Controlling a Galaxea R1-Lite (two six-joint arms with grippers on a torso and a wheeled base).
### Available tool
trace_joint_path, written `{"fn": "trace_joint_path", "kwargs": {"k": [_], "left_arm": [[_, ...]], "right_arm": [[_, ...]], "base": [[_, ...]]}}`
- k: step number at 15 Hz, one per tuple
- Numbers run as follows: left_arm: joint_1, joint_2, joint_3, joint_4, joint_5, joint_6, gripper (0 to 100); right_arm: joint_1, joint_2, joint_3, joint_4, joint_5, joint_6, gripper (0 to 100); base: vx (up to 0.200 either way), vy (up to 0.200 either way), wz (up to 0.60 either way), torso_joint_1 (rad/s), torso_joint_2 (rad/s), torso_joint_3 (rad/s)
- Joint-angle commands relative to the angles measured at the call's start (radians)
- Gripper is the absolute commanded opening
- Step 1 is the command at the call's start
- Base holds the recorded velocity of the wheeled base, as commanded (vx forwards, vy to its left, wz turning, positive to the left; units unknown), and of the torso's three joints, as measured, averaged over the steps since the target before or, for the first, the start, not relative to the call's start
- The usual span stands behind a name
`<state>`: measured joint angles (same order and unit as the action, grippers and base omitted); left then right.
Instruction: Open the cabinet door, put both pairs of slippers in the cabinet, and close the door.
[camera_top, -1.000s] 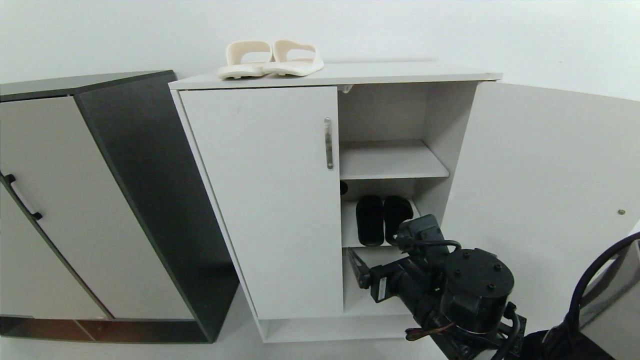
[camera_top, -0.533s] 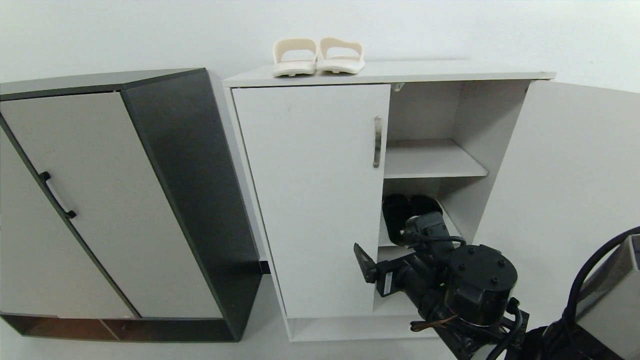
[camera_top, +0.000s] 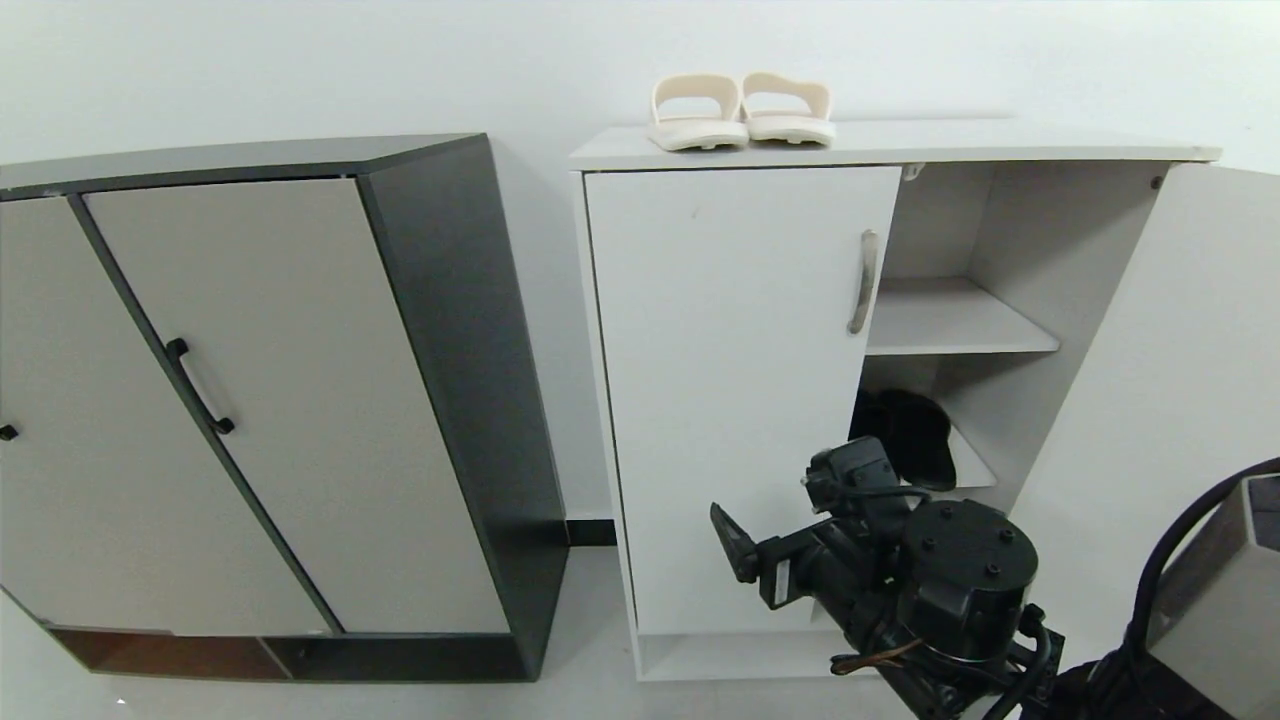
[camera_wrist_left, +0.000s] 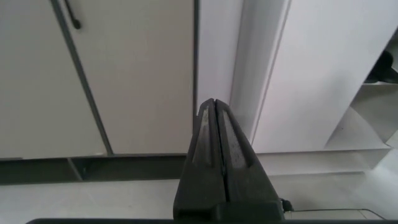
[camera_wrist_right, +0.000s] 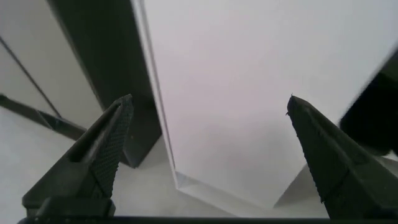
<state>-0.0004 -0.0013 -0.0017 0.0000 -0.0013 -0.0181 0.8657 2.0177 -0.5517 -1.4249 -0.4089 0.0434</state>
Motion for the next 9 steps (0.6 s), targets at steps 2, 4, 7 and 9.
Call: {"fn": "trace_joint_path", "kwargs": {"k": [2,4,7,9], "left_arm": [[0.0,0.001,0.0,0.0,0.0,-0.002,0],[0.0,0.001,0.0,0.0,0.0,0.0,0],[0.0,0.001,0.0,0.0,0.0,-0.002,0],[0.0,0.001,0.0,0.0,0.0,-0.002,0]], "right_arm": [[-0.008,0.004,0.061,-0.058,0.062,-0.028,100],[-0.011,0.013,0.076,-0.092,0.076,-0.06,100],[-0.031,0.058,0.085,-0.146,0.076,-0.092,100],[-0.031,0.061,0.087,-0.146,0.076,-0.102,100]], "base": [[0.0,0.0,0.0,0.0,0.0,0.0],[0.0,0.0,0.0,0.0,0.0,0.0],[0.0,0.0,0.0,0.0,0.0,0.0],[0.0,0.0,0.0,0.0,0.0,0.0]]}}
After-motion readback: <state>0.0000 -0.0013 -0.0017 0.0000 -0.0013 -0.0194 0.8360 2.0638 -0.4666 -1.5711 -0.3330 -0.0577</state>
